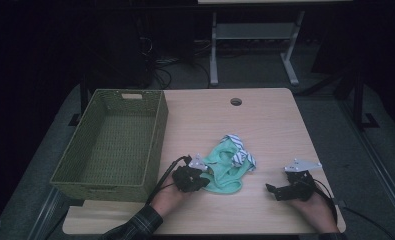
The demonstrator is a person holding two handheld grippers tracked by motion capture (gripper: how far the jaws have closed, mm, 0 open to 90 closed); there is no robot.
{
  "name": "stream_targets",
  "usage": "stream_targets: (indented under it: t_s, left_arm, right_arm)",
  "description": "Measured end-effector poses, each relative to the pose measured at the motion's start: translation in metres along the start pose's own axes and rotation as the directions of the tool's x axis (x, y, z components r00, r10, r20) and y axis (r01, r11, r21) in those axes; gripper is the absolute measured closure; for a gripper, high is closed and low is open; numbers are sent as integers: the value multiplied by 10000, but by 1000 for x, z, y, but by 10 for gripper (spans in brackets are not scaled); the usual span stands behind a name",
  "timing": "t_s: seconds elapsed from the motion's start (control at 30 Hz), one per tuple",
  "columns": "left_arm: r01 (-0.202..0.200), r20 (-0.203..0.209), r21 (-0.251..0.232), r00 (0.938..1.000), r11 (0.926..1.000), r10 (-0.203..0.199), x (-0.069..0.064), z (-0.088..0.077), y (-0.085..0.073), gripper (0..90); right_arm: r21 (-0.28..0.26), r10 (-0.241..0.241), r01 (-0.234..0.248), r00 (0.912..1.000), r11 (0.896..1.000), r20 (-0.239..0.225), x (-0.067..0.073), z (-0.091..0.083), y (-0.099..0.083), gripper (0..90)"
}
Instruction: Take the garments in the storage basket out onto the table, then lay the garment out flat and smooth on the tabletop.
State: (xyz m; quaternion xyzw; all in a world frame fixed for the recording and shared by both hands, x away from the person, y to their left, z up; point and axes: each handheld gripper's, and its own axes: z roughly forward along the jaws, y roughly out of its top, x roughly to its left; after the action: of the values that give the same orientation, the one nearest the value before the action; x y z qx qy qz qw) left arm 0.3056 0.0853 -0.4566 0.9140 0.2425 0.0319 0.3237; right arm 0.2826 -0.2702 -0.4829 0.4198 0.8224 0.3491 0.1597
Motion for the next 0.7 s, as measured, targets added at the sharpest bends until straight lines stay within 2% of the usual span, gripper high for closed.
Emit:
stream_targets:
  t_s: [0.1,0.17,0.23,0.3,0.43,0.53,0.63,0.7]
  left_arm:
    - [11,23,30,10000,10000,-11,0,1,-1,896]
    - [149,115,-29,9998,9999,-149,2,1,-2,895]
    - [256,260,2,9993,9997,-256,4,1,-2,894]
    - [296,372,22,9989,9996,-297,5,0,-3,891]
    - [421,474,-31,9980,9991,-420,6,1,-3,883]
    - [530,493,-168,9974,9985,-522,5,1,-3,881]
    - [368,394,-84,9986,9993,-364,4,1,-3,880]
    - [462,376,-158,9983,9988,-455,3,1,-3,881]
  right_arm:
    - [-33,-24,24,10000,10000,-18,-1,-1,0,72]
    - [-85,-5,5,10000,10000,32,-3,-2,-1,130]
    - [14,270,-270,9996,9996,77,-4,-4,2,163]
    - [207,448,-447,9990,9988,-56,-6,-4,7,212]
    - [125,343,-340,9991,9993,-236,-4,-5,15,269]
    - [46,380,-378,9973,9993,-635,-4,-4,25,327]
    - [159,321,-309,9957,9994,-873,-1,-3,36,365]
    - [-38,287,-294,9930,9996,-1150,-1,-4,43,398]
